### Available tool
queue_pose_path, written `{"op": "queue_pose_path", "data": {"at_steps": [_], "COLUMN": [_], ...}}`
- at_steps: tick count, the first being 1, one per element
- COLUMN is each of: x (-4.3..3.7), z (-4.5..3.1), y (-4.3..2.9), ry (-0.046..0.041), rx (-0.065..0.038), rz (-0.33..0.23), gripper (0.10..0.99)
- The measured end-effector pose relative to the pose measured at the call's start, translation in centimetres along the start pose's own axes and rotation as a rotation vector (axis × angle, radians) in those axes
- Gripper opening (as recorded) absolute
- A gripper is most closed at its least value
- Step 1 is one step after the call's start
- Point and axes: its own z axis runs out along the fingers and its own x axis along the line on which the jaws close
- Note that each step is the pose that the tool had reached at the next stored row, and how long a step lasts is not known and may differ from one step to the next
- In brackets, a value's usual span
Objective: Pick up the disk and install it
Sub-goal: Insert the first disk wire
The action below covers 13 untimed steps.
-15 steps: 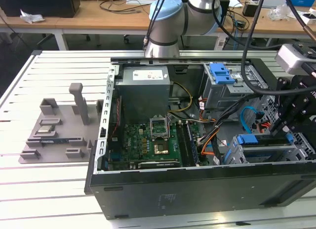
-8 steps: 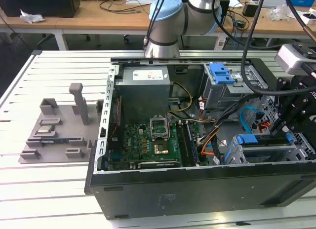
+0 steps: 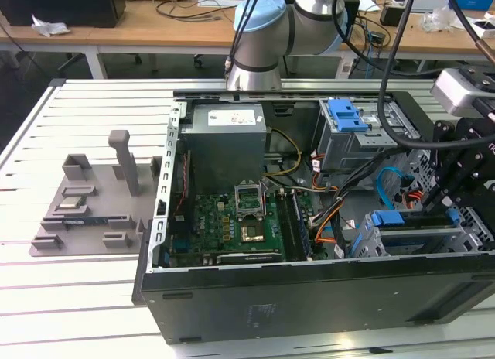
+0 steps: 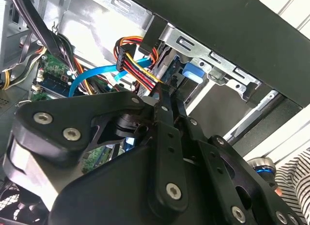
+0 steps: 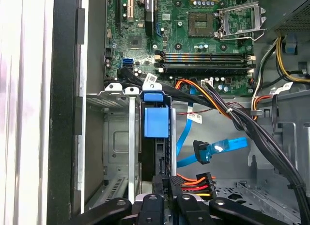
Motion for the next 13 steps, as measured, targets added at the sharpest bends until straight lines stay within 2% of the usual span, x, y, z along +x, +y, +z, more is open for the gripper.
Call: {"op": "queue_pose_path", "data": {"at_steps": [13], "x": [0.01], "z": [0.76], "y": [-0.20], "ry": [-0.0020], "rx": [-0.004], "rz": [0.000], "gripper": [0.176]}}
